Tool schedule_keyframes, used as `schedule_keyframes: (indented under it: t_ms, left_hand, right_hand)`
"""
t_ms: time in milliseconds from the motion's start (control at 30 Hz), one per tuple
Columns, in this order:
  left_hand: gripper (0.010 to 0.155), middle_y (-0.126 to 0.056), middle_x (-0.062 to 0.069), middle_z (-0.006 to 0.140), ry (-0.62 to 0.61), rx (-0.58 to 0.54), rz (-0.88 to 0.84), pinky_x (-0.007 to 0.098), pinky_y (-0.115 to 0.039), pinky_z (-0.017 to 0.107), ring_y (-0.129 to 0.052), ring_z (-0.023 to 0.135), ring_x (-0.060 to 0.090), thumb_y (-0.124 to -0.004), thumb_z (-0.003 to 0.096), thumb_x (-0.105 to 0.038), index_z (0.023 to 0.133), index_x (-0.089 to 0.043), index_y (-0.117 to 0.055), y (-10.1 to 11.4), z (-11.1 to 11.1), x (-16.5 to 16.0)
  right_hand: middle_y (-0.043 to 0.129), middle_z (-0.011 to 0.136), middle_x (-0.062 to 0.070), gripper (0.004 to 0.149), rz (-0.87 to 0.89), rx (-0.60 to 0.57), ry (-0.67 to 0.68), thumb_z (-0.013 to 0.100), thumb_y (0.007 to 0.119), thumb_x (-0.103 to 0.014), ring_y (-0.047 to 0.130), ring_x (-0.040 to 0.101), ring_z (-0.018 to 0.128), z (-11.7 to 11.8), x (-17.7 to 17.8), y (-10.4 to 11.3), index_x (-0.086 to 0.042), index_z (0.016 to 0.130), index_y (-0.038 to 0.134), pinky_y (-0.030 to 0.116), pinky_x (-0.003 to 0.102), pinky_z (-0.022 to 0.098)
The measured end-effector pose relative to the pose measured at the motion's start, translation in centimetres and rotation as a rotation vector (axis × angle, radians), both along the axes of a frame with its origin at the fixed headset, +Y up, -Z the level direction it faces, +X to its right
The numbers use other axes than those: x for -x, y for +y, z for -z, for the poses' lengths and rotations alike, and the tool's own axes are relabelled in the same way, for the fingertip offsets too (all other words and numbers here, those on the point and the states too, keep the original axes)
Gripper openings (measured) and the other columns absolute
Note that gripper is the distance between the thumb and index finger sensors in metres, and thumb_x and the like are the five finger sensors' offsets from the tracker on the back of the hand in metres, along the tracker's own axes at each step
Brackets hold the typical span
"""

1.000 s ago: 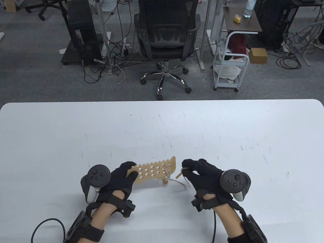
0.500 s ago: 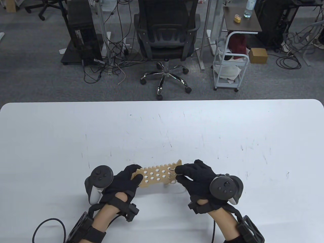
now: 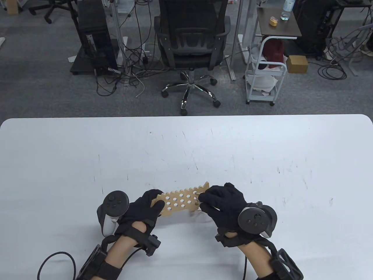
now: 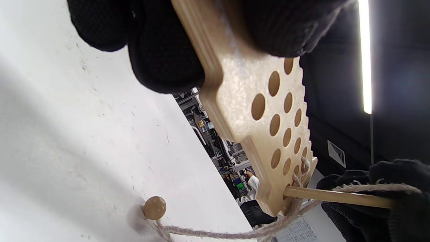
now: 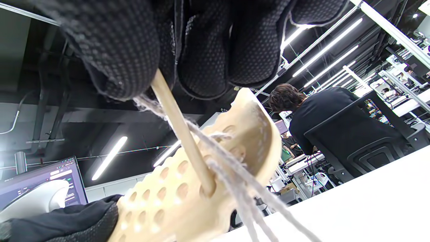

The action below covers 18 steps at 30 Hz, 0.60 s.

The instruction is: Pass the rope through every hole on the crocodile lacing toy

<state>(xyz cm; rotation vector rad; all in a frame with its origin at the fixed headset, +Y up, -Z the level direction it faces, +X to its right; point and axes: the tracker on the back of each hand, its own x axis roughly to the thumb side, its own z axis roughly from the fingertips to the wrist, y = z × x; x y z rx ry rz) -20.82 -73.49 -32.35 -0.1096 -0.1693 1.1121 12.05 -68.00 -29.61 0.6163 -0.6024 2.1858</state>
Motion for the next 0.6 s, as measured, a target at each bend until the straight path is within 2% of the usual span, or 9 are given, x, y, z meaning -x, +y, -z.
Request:
schedule_keyframes:
  t_ms: [267, 433, 500, 600]
  left_hand:
    - [0.054, -0.092, -0.003, 0.075, -0.005, 0.028, -0.061, 0.049, -0.073, 0.061, -0.098, 0.053, 0.023, -0.080, 0.0390, -0.043, 0.089, -0.027, -0.072, 0.0, 0.0, 0.1]
    - [0.054, -0.091, -0.003, 0.075, -0.011, 0.018, -0.067, 0.049, -0.073, 0.062, -0.098, 0.054, 0.023, -0.080, 0.0392, -0.043, 0.090, -0.027, -0.071, 0.0, 0.0, 0.1]
    - [0.054, -0.091, -0.003, 0.075, -0.014, 0.007, -0.057, 0.049, -0.073, 0.062, -0.097, 0.054, 0.023, -0.080, 0.0391, -0.043, 0.090, -0.027, -0.071, 0.1, 0.0, 0.0]
    - [0.054, -0.091, -0.003, 0.076, -0.024, -0.005, -0.050, 0.048, -0.073, 0.062, -0.097, 0.054, 0.022, -0.080, 0.0394, -0.043, 0.090, -0.027, -0.071, 0.2, -0.1, -0.1]
  right_hand:
    - [0.090, 0.083, 0.007, 0.035, -0.001, 0.014, -0.006, 0.044, 0.089, -0.037, 0.082, 0.038, 0.080, 0.1, 0.0, -0.2, -0.026, 0.076, 0.093, 0.051, 0.064, 0.066]
    - [0.085, 0.088, 0.008, 0.039, 0.008, 0.072, -0.037, 0.045, 0.089, -0.038, 0.076, 0.039, 0.084, 0.3, 0.0, -0.5, -0.025, 0.081, 0.088, 0.048, 0.065, 0.066]
    - [0.080, 0.092, 0.009, 0.045, 0.036, 0.126, -0.032, 0.045, 0.089, -0.038, 0.071, 0.040, 0.087, 0.5, -0.1, -0.8, -0.023, 0.087, 0.082, 0.045, 0.065, 0.067]
    - [0.066, 0.102, 0.012, 0.064, 0.061, 0.199, -0.032, 0.045, 0.089, -0.041, 0.060, 0.043, 0.093, 0.8, -0.2, -1.3, -0.019, 0.099, 0.063, 0.041, 0.066, 0.068]
